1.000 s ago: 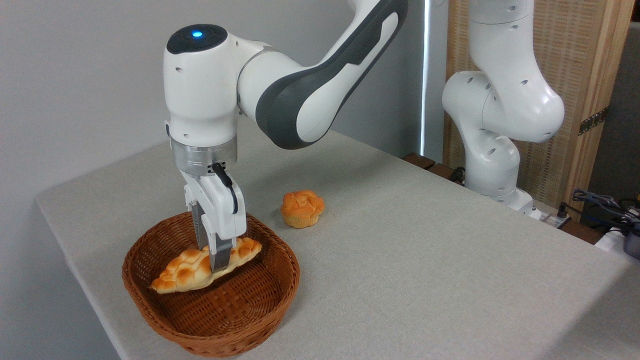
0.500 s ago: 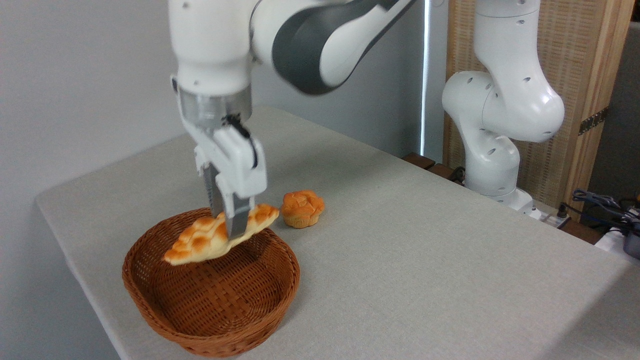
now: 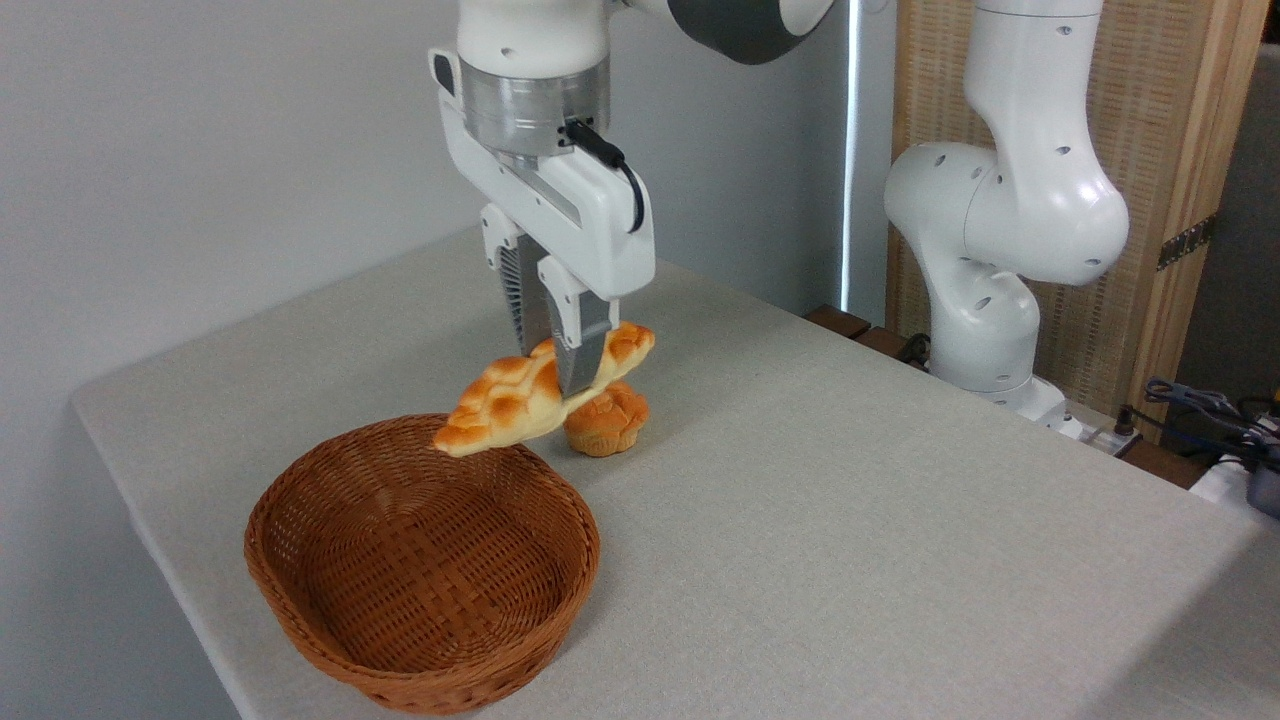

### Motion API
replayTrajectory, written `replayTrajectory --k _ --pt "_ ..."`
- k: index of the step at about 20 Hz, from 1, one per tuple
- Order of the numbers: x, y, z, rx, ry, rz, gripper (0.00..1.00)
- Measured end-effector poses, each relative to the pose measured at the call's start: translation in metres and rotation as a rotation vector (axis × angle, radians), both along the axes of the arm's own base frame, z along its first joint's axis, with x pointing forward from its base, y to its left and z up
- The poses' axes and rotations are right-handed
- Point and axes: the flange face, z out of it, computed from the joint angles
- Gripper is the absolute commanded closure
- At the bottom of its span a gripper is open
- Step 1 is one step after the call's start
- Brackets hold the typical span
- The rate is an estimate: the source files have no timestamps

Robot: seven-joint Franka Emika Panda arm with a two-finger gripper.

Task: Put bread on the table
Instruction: 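Lift the braided loaf up out of the basket, then carry the loaf past the orange bun and lower it onto the table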

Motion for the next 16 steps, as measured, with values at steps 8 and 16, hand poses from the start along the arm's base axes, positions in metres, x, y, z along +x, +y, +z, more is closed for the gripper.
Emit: replayTrajectory --k 8,16 --pt "-0.037 -0.007 -0.063 0.060 0.135 -0.046 0.48" --pt "-0.047 0.010 -0.089 0.063 0.191 -0.021 0.48"
